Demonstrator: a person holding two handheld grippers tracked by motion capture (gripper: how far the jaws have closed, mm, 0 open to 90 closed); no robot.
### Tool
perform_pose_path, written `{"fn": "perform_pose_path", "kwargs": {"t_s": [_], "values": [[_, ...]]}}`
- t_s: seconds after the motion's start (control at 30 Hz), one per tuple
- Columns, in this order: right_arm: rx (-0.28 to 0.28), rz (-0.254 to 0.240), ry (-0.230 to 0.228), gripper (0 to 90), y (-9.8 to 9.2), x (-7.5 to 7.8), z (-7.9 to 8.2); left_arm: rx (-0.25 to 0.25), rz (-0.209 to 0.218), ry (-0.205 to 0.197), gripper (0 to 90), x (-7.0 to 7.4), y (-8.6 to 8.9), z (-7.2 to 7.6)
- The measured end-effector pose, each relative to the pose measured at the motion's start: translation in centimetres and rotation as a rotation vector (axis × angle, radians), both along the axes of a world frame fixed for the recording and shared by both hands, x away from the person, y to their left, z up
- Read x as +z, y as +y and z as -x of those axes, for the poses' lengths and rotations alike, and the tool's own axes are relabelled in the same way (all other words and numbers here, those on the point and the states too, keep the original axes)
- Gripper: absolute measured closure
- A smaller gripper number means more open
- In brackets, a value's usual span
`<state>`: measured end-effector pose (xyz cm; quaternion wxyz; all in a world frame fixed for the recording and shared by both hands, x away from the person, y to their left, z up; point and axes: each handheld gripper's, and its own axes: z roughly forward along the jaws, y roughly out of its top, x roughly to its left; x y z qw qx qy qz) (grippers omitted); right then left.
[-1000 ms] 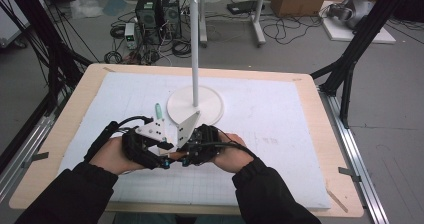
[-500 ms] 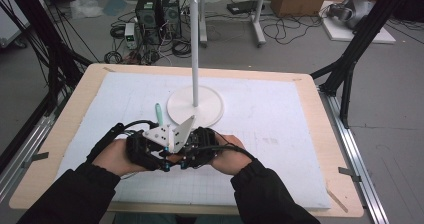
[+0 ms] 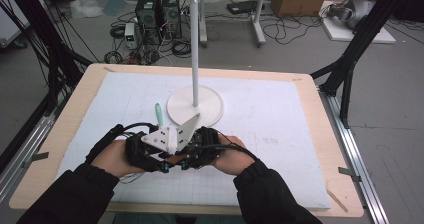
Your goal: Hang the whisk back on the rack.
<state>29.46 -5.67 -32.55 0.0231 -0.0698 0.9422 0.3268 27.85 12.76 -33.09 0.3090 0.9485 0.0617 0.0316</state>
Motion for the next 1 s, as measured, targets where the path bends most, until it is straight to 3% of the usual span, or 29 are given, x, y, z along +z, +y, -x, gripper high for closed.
{"fn": "perform_pose_path", "kwargs": {"t_s": [0.27, 0.4, 0.7, 1.0], "values": [[-0.051, -0.083, 0.04, 65.1, -1.6, 0.6, -0.3, 0.009, 0.019, -0.025, 72.6, 0.5, 0.8, 0.2], [-0.097, -0.166, 0.071, 60.8, -3.0, 0.5, -0.6, 0.02, 0.037, -0.035, 73.0, 0.7, 1.1, 0.2], [-0.129, -0.32, 0.144, 62.0, -4.2, 0.7, -0.8, 0.034, 0.059, -0.06, 73.1, 1.4, 1.3, 0.2], [-0.142, -0.369, 0.187, 68.4, -4.2, 0.9, -1.0, 0.047, 0.09, -0.072, 73.2, 1.8, 1.3, 0.3]]}}
